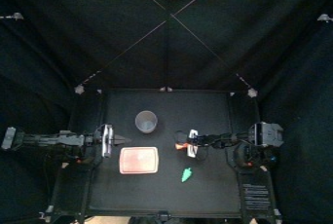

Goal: Pick the carrot then place it on the pink plate
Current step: Place carrot on the pink plate

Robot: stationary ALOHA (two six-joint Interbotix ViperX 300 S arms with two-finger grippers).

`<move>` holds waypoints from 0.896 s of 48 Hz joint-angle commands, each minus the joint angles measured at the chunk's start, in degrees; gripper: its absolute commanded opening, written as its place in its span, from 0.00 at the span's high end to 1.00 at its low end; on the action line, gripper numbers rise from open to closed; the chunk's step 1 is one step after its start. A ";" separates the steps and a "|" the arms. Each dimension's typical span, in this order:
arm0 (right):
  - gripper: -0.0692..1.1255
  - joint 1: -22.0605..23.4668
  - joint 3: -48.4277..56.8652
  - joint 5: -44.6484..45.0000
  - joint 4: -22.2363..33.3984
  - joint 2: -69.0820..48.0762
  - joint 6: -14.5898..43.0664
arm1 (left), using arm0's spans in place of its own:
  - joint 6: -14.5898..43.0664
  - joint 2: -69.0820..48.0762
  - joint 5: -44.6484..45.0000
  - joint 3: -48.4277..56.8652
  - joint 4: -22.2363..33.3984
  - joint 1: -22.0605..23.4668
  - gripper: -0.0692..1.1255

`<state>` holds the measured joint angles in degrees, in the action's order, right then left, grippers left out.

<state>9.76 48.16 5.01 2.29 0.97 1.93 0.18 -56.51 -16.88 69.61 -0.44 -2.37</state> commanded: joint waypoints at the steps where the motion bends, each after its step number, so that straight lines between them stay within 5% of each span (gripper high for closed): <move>1: 0.48 -0.09 -1.67 -0.18 -0.09 -1.05 0.00 | 0.00 0.09 -0.44 -0.79 -0.09 -0.09 0.97; 7: 0.58 -0.53 -3.25 0.09 -0.09 -1.32 0.18 | 0.00 0.09 -0.35 -0.79 -0.09 -0.09 0.97; 22: 0.58 -6.42 -14.77 0.62 0.26 -0.62 -0.44 | 0.00 0.09 -0.35 -0.88 -0.09 -0.09 0.97; 43: 0.58 -12.13 -37.53 3.08 6.33 17.49 -0.44 | 0.00 -0.09 -0.35 -0.79 0.00 -0.09 0.97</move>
<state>-2.02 15.82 7.65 7.82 17.05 1.32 0.18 -56.60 -16.96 69.70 -0.44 -2.37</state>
